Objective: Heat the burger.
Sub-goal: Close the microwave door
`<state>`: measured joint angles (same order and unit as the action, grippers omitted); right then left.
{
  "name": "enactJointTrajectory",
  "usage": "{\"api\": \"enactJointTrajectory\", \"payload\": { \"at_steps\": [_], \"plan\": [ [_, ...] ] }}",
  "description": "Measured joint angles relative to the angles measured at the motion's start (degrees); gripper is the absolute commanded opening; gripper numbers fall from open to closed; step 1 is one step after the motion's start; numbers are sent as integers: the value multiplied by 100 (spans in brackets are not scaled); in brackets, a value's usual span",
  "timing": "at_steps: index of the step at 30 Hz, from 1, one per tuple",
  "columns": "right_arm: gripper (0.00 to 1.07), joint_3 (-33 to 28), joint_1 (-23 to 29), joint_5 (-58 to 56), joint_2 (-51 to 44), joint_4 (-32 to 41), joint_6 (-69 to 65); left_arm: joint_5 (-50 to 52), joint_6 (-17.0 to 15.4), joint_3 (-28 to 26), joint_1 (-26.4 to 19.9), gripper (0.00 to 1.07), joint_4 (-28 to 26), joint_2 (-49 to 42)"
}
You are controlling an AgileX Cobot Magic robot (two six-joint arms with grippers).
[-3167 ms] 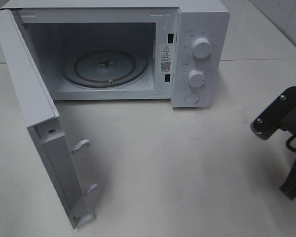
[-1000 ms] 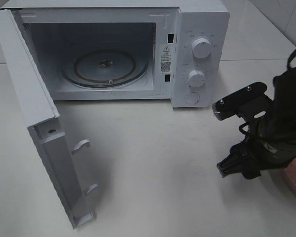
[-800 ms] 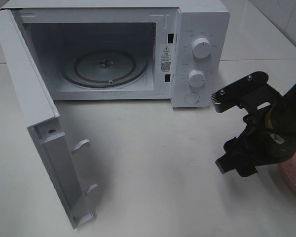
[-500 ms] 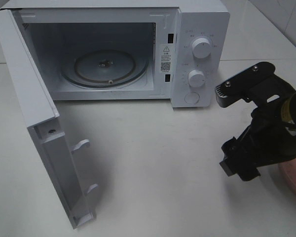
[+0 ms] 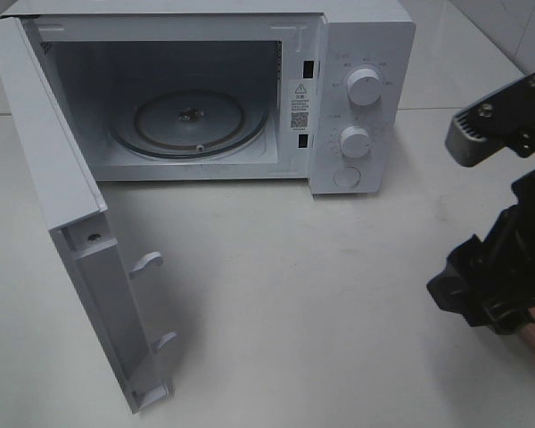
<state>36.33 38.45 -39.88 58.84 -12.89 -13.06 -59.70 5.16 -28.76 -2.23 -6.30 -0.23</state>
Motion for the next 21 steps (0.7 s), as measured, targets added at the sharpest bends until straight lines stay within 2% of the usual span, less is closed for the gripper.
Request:
{"api": "enactJointTrajectory", "payload": {
  "at_steps": [21],
  "plan": [
    [76,0,0,-1839,-2292,46,315,0,0,0,0,98,0,0]
  ]
}}
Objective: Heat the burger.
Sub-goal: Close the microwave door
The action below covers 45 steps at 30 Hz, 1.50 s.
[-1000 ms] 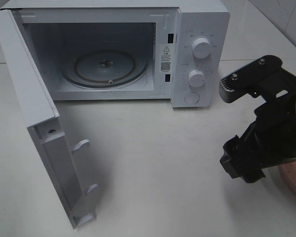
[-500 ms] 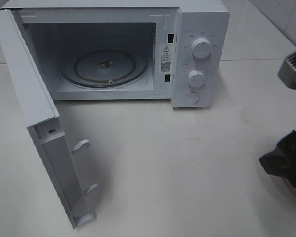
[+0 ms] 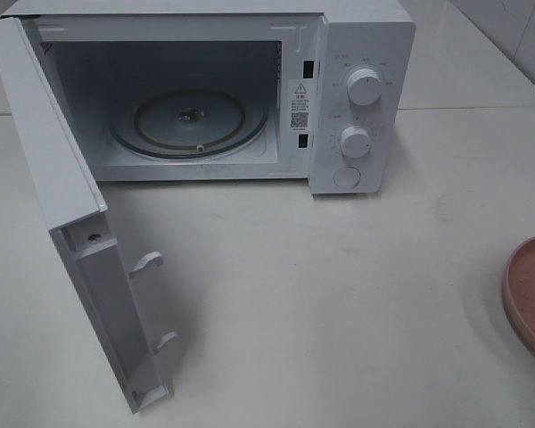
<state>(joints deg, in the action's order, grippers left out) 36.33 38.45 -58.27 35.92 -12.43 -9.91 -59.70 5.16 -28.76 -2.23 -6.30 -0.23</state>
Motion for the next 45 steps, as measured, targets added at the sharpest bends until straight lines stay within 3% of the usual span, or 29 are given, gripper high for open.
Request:
{"api": "enactJointTrajectory", "payload": {
  "at_steps": [9,20,32,45],
  "plan": [
    [76,-361,-189,-166,-1169,0,183,0,0,0,0,98,0,0],
    [76,-705,-1765,-132,-2785,86,321,0,0,0,0,98,0,0],
    [76,-733,-3071,-155,-3621,241,321,0,0,0,0,98,0,0],
    [76,-733,-3329,-155,-3621,304,315,0,0,0,0,98,0,0]
  ]
}}
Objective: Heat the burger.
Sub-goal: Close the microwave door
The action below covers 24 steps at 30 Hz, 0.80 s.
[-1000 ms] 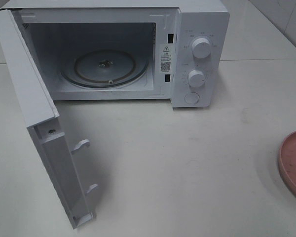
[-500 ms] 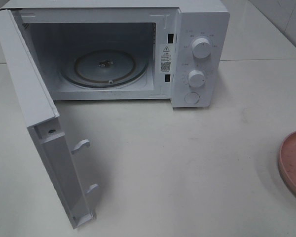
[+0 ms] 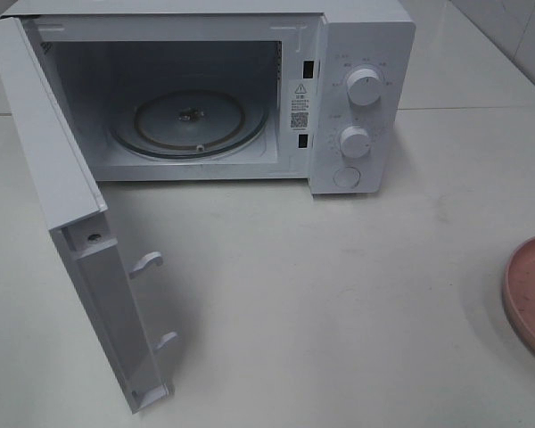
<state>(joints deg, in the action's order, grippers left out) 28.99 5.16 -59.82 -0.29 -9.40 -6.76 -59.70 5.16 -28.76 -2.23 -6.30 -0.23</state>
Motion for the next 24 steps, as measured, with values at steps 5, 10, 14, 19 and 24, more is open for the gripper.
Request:
{"api": "enactJointTrajectory", "payload": {
  "at_steps": [5,10,14,19,24],
  "plan": [
    [76,0,0,0,0,0,0,0,0,0,0,98,0,0],
    [76,0,0,0,0,0,0,0,0,0,0,98,0,0],
    [76,0,0,0,0,0,0,0,0,0,0,98,0,0],
    [76,0,0,0,0,0,0,0,0,0,0,98,0,0],
    [76,0,0,0,0,0,0,0,0,0,0,98,0,0]
  ]
}}
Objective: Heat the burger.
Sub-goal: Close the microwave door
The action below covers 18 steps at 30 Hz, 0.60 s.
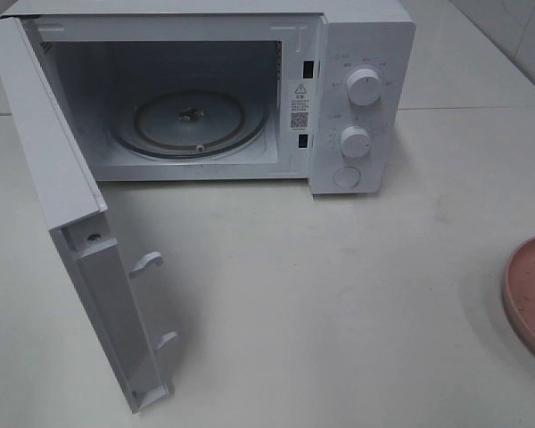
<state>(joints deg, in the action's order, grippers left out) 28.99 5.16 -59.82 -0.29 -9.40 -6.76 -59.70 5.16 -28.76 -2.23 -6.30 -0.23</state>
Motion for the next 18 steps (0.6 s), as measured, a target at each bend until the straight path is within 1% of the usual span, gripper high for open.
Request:
{"api": "enactJointTrajectory", "payload": {
  "at_steps": [18],
  "plan": [
    [76,0,0,0,0,0,0,0,0,0,0,98,0,0]
  ]
}}
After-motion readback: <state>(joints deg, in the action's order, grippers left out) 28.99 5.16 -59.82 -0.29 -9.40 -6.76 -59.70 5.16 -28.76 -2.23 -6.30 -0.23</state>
